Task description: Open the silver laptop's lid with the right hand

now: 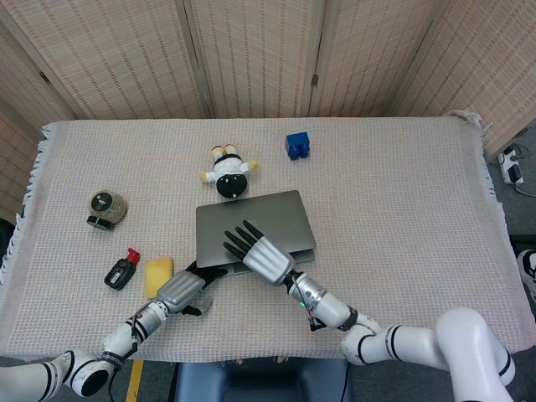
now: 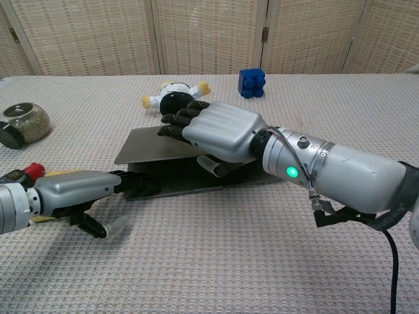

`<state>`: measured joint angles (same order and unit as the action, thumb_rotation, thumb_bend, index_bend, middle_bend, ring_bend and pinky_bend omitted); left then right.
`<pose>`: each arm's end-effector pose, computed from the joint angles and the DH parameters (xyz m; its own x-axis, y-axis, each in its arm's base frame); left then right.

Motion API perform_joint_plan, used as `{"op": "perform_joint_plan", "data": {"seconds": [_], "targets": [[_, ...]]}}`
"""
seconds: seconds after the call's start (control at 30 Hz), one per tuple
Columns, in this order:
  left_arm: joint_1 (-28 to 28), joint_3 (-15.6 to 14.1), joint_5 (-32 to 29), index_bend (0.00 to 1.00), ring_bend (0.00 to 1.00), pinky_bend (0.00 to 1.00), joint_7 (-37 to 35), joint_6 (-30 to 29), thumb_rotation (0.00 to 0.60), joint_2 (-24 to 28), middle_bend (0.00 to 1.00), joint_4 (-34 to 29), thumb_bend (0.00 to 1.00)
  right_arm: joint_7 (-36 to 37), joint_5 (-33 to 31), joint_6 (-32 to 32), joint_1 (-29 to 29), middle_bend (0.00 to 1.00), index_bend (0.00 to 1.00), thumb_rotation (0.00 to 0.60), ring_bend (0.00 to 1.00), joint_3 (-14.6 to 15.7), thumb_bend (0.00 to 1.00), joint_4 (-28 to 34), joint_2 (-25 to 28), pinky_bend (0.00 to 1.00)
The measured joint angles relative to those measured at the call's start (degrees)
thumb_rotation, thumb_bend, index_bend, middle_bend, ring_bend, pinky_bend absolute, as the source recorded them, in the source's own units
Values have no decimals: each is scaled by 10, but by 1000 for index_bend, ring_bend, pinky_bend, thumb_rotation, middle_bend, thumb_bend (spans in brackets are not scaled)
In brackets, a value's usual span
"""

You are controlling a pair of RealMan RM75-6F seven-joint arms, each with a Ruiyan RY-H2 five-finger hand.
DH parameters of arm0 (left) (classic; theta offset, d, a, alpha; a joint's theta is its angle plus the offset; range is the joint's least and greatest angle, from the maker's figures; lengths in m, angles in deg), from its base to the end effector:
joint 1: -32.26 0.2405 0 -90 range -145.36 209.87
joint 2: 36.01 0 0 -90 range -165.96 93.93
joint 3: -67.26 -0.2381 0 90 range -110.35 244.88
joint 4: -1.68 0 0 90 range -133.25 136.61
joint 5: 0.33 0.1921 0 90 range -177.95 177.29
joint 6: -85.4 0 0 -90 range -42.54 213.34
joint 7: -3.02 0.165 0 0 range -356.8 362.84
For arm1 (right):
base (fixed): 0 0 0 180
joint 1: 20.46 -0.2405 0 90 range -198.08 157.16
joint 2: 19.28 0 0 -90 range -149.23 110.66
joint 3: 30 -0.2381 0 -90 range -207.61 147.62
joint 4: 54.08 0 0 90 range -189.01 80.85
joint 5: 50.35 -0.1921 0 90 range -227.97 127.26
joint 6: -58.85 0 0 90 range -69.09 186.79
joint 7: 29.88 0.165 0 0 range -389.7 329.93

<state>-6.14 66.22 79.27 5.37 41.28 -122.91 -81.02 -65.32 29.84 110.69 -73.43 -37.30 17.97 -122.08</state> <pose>-0.1796 0.2794 -0.0503 0.4798 0.5455 0.6872 0.8498 -0.4839 -0.2092 -0.0425 -0.3245 -0.0851 0.7407 0.0992 0.6645 -0.3977 -0.7324 0.5526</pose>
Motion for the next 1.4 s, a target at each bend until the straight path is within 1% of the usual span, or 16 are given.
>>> {"op": "perform_joint_plan", "data": {"seconds": [0.3,0.4,0.57,0.8,1.03,1.4], "targets": [[-2,-2,-9,48,0,0,8,2,455,0,29,-2,649,-3,1,-1,-4,0,0,600,0,-1,639,-24,-9,0],[-2,-2,-11,49,0,0,10,2,443,0,30,-2,649,0,0,3,-5,0,0,600,0,-7,639,-28,-11,0],[-4,-3,-13,50,0,0,16,3,445,-1,30,-3,649,0,-4,6,-9,0,0,600,0,-17,639,-32,-9,0],[-4,-4,-17,55,0,0,25,1,425,-1,30,-5,649,3,-23,5,-18,0,0,600,0,-45,640,-28,0,0],[-5,-4,-21,58,0,0,31,0,429,-1,30,-8,649,2,-52,-2,-35,0,0,600,0,-78,639,-24,12,0],[-7,-4,-26,60,0,0,43,0,425,2,30,-17,649,5,-114,-29,-73,0,0,600,0,-126,639,-51,26,0]]}}
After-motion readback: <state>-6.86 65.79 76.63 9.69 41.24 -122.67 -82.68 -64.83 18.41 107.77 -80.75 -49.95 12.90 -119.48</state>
